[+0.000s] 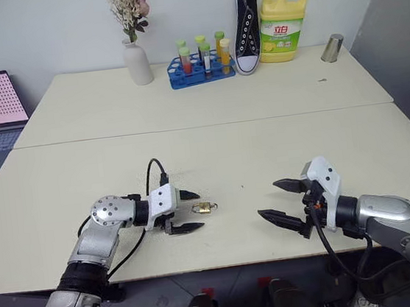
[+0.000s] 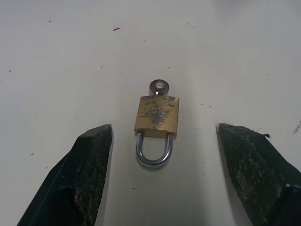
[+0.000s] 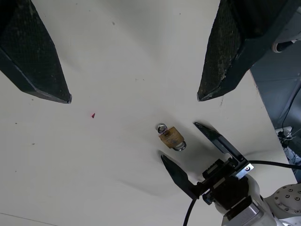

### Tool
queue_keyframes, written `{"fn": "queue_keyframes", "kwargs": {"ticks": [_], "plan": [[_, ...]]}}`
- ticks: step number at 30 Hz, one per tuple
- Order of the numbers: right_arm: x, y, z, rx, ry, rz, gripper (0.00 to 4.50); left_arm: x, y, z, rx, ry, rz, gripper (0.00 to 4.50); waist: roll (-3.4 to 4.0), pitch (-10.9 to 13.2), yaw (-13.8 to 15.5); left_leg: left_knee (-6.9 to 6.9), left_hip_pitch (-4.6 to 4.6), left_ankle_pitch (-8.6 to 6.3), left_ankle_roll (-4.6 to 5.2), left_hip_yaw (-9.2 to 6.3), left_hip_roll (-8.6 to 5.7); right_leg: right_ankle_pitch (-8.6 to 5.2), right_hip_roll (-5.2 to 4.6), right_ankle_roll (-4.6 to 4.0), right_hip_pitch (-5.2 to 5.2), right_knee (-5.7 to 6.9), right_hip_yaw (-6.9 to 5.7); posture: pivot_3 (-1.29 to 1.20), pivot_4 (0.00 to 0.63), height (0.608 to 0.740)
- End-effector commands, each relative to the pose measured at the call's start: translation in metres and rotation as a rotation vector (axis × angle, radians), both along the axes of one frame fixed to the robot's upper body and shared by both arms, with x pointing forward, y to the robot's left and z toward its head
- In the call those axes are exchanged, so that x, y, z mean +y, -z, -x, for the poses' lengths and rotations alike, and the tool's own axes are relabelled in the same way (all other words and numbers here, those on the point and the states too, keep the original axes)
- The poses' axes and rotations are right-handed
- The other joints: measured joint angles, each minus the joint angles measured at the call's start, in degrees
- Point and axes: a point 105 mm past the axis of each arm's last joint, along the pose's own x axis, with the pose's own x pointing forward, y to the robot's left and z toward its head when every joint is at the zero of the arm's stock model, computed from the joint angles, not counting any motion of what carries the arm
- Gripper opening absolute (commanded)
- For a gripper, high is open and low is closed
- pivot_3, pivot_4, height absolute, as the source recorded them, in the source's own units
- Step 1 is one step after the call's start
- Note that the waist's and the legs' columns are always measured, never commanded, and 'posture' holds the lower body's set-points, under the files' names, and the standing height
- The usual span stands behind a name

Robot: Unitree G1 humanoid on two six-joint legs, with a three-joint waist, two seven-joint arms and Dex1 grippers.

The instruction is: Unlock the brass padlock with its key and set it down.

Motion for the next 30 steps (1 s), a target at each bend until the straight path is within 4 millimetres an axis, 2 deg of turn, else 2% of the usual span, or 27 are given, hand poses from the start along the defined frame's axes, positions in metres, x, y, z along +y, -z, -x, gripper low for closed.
{"fn": "queue_keyframes", "kwargs": {"ticks": [1,5,8,11,14,21,23,26,30], "plan": [[0.004,-0.010,0.002,-0.038,-0.018,-0.014,4.50,-0.011,-0.002,0.002,0.013,0.033,0.001,3.79,0.00,0.00,0.00,0.00,0.00,0.00,0.00,0.00,0.00,0.00,0.00,0.00,0.00,0.00,0.00,0.00,0.150,0.740],[0.005,-0.011,0.003,-0.038,-0.020,-0.013,4.50,-0.013,0.007,0.001,0.036,0.055,-0.052,3.79,0.00,0.00,0.03,0.00,0.00,0.00,0.00,0.00,-0.03,0.00,0.00,0.00,0.01,0.00,0.00,0.00,0.150,0.740],[0.005,-0.011,0.005,-0.038,-0.020,-0.012,4.50,-0.007,0.016,0.001,0.053,0.060,-0.110,3.79,0.00,-0.01,0.04,0.01,0.00,0.00,0.00,0.01,-0.03,0.00,-0.02,0.00,0.02,-0.01,0.00,0.00,0.150,0.740],[0.005,-0.011,0.005,-0.037,-0.017,-0.011,4.50,-0.006,0.017,-0.002,0.060,0.049,-0.110,3.79,0.06,-0.04,0.04,0.00,0.03,0.00,0.00,0.01,-0.03,0.00,-0.02,0.00,0.04,-0.01,0.01,0.00,0.150,0.740],[0.005,-0.011,0.006,-0.040,-0.014,-0.009,4.50,-0.006,0.020,-0.005,0.061,0.039,-0.135,3.22,0.08,-0.05,0.12,0.00,0.11,0.00,0.00,0.00,-0.03,0.00,-0.02,0.00,0.15,-0.02,-0.02,0.00,0.150,0.740],[0.010,-0.015,0.012,-0.050,-0.051,-0.026,4.50,-0.004,0.030,-0.009,0.054,0.001,-0.212,1.10,0.13,-0.08,0.20,-0.15,1.05,-0.02,0.03,-0.02,-0.02,-0.07,-0.01,0.09,1.21,-0.28,-0.10,0.00,0.150,0.740],[0.011,-0.016,0.012,-0.059,-0.059,-0.026,4.50,-0.006,0.030,-0.008,0.050,0.002,-0.206,0.96,0.15,-0.10,0.20,-0.14,1.11,-0.02,0.03,-0.04,0.00,-0.08,0.00,0.10,1.28,-0.28,-0.12,0.00,0.150,0.740],[0.014,-0.018,0.013,-0.097,-0.085,-0.017,4.50,-0.017,0.012,-0.005,-0.057,0.047,-0.123,0.96,0.16,-0.10,0.19,-0.13,1.10,-0.02,0.03,-0.05,0.01,-0.07,-0.01,0.08,1.28,-0.28,-0.11,0.00,0.150,0.740],[0.018,-0.020,0.015,-0.107,-0.125,-0.034,4.50,-0.034,-0.032,-0.011,-0.406,0.118,0.011,0.96,0.07,-0.04,0.42,-0.13,1.00,-0.02,0.02,-0.10,0.09,-0.06,-0.05,0.07,1.18,-0.32,-0.11,0.00,0.150,0.740]]}}
